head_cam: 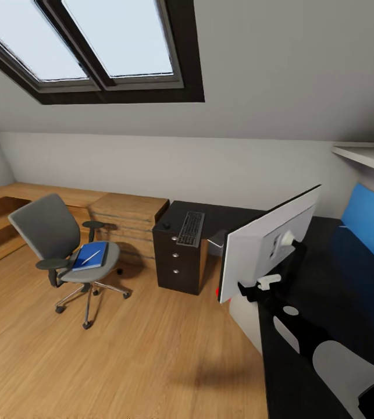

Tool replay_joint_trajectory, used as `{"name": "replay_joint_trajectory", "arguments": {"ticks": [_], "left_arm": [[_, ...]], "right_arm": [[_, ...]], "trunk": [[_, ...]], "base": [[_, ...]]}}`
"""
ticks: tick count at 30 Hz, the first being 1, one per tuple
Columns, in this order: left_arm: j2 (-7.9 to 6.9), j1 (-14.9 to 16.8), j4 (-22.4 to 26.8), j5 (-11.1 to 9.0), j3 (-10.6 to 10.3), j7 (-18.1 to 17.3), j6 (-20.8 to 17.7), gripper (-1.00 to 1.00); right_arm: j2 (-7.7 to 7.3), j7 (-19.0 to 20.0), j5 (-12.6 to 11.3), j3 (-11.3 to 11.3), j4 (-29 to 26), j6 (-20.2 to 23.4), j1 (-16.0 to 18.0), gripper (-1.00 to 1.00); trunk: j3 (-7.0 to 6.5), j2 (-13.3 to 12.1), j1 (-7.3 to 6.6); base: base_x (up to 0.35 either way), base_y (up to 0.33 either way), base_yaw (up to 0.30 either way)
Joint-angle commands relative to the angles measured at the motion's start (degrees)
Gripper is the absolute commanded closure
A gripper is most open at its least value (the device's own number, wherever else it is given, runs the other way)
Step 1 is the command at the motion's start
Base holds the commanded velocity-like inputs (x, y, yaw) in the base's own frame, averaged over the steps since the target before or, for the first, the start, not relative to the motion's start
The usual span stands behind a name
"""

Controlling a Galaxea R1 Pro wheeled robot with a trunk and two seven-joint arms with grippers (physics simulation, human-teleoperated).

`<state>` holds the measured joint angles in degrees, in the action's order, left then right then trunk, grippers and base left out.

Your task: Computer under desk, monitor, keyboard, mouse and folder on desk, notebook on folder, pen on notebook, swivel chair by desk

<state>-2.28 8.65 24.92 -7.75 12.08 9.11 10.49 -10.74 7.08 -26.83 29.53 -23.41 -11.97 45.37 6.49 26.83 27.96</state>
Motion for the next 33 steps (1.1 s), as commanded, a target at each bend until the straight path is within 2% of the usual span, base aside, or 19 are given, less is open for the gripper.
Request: {"name": "replay_joint_trajectory", "arguments": {"ticks": [1, 7, 16, 25, 33], "left_arm": [[-0.01, 0.05, -0.04, -0.6, -0.11, 0.03, 0.23, -1.0], [-0.01, 0.05, -0.04, -0.6, -0.1, 0.03, 0.23, -1.0], [-0.08, 0.05, -0.04, -0.6, -0.1, 0.03, 0.23, -1.0], [-0.09, 0.05, -0.04, -0.6, -0.08, 0.03, 0.24, -1.0], [-0.09, 0.05, -0.04, -0.6, -0.1, 0.03, 0.23, -1.0]], "right_arm": [[-0.03, 0.18, -0.59, 0.37, 0.03, -0.28, 0.07, -1.0], [0.02, 0.21, -0.59, 0.35, 0.07, -0.33, 0.07, -1.0], [-0.01, 0.22, -0.59, 0.35, 0.12, -0.33, 0.07, -1.0], [0.0, 0.29, -0.59, 0.32, 0.12, -0.33, 0.07, -1.0], [0.02, 0.21, -0.51, 0.35, 0.14, -0.39, 0.07, -1.0]], "trunk": [[0.11, 0.11, 0.03], [0.11, 0.11, 0.03], [0.11, 0.11, 0.03], [0.11, 0.11, 0.03], [0.11, 0.11, 0.03]], "base": [[0.0, 0.0, 0.084], [-0.043, 0.039, 0.024], [-0.22, 0.198, -0.006], [-0.179, 0.243, -0.196], [-0.026, 0.05, -0.157]]}}
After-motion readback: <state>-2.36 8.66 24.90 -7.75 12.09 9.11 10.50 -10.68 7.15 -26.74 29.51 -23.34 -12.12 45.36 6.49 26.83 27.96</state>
